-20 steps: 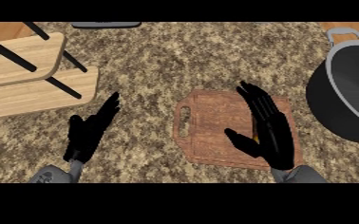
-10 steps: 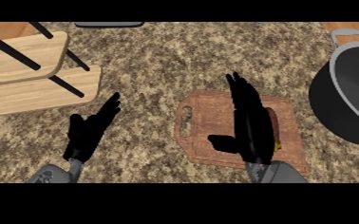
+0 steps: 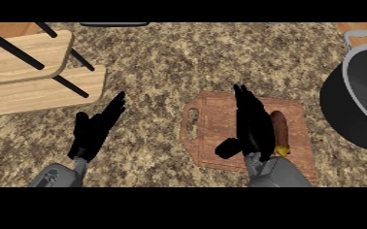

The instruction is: Pick the sweet potato from the cutting board and place it in the pot

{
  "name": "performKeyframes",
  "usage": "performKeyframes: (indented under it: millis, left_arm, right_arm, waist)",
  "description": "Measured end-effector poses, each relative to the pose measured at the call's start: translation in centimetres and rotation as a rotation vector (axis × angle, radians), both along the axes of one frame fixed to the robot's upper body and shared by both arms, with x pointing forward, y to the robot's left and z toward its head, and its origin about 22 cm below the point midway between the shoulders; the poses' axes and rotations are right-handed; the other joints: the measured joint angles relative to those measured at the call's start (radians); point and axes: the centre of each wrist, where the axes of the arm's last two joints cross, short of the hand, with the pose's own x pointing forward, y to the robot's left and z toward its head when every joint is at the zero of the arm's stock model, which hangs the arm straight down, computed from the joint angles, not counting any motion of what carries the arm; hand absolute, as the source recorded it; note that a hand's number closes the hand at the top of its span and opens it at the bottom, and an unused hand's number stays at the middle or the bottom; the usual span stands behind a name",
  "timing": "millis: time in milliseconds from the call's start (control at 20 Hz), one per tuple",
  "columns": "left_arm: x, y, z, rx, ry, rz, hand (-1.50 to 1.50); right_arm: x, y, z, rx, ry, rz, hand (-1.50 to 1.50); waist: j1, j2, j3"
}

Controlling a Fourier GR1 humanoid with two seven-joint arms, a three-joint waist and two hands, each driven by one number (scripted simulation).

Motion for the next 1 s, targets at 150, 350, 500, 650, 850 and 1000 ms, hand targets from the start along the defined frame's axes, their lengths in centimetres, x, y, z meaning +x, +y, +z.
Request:
performKeyframes:
  millis: [150, 350, 500, 650, 850, 1000]
  left_arm:
    - [0.1, 0.2, 0.2, -0.003, 0.003, 0.005, 0.0]
    - [0.0, 0.1, 0.3, -0.003, 0.005, 0.003, 0.0]
    - [0.0, 0.4, 0.5, -0.005, 0.008, -0.001, 0.0]
    - [0.5, 0.2, 0.7, -0.008, 0.001, -0.001, 0.0]
    - [0.2, 0.3, 0.3, -0.006, 0.002, -0.002, 0.0]
    - [0.4, 0.4, -0.3, -0.006, 0.003, 0.003, 0.0]
  right_arm:
    - [-0.1, -1.6, -0.6, -0.027, 0.051, -0.013, -1.5]
    - [-0.7, -3.5, -0.7, -0.055, 0.046, -0.025, -1.5]
    - [-1.0, -5.6, -0.2, -0.068, 0.015, -0.022, -1.5]
    - [-1.6, -6.6, -0.3, -0.051, -0.003, -0.017, -1.5]
    - [-1.8, -8.2, -0.3, 0.031, -0.009, 0.004, -1.5]
    - [-1.8, -8.9, -1.2, 0.109, -0.022, 0.024, -1.5]
  waist:
    - [0.0, 0.0, 0.001]
    - [-0.001, -0.001, 0.001]
    - [-0.001, -0.001, 0.001]
    - [-0.002, -0.001, 0.001]
    - [-0.001, -0.001, 0.001]
    - [-0.001, 0.0, 0.001]
